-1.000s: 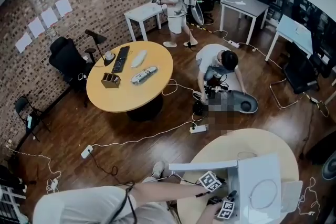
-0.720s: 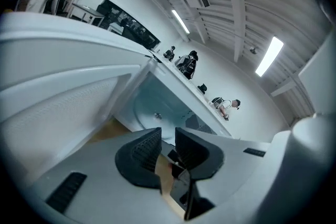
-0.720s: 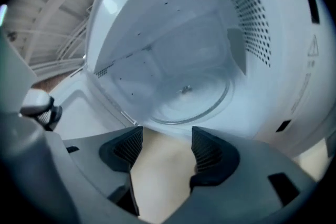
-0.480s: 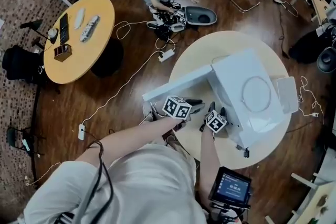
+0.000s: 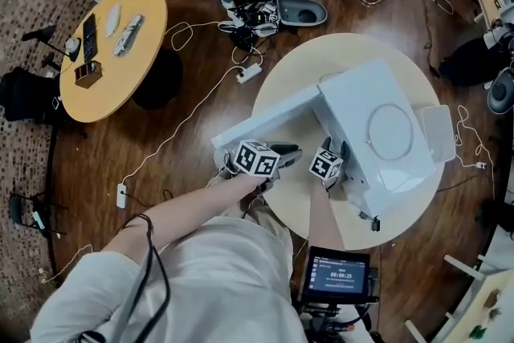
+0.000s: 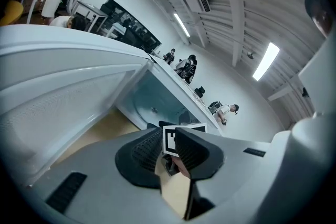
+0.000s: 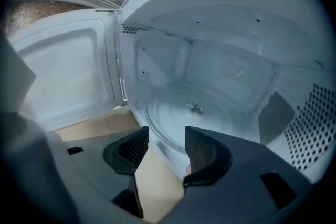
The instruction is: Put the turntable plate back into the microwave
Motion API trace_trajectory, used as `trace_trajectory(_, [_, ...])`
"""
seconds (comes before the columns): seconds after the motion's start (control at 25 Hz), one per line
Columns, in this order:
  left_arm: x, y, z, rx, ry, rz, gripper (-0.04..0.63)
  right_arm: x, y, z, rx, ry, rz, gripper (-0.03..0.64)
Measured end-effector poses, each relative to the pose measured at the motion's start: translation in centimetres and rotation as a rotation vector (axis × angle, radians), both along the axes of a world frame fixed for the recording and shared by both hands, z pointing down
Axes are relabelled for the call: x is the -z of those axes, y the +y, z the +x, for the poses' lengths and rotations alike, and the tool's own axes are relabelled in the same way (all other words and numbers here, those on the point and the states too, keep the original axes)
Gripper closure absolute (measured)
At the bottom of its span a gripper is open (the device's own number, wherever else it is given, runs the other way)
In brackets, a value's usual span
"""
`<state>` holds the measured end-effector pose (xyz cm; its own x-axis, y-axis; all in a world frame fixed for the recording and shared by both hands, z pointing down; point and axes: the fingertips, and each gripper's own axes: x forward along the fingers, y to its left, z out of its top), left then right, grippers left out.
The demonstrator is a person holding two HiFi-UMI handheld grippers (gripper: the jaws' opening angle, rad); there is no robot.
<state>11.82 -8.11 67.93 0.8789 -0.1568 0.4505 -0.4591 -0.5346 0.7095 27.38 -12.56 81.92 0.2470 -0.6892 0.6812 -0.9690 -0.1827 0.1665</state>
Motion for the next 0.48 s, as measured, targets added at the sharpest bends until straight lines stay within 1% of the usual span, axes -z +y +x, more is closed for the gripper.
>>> trace_trajectory(0.12, [0.0, -0.2, 0.0, 0.006, 0.0, -0.002, 0.511, -0.4, -1.7, -0.8, 0.117, 0.085, -0.046, 0.392])
trace_trajectory(0.2, [-0.1, -0.3, 0.0, 0.006, 0.001, -0.003, 0.511, -0.9, -2.4, -1.1, 0.174, 0.132, -0.093, 0.392])
trace_trajectory(0.28, [-0.1, -0.4, 0.1, 0.006, 0.006, -0.006, 0.511, -1.4, -2.9, -1.1, 0.222, 0.184, -0.136, 0.427])
trace_trajectory(0.32, [-0.3, -0.5, 0.0, 0.009, 0.01, -0.012, 0.511, -1.7, -3.1, -1.2, 0.247, 0.203, -0.152, 0.431])
trace_trajectory(0.4, [-0.7, -0.8, -0.5, 0.02, 0.016, -0.025, 0.511, -2.0, -3.4, -1.8, 0.303, 0.243, -0.172, 0.458])
trace_trajectory(0.48, [-1.2, -1.0, -1.2, 0.028, 0.018, -0.038, 0.511, -2.1, -3.5, -2.2, 0.347, 0.291, -0.183, 0.469])
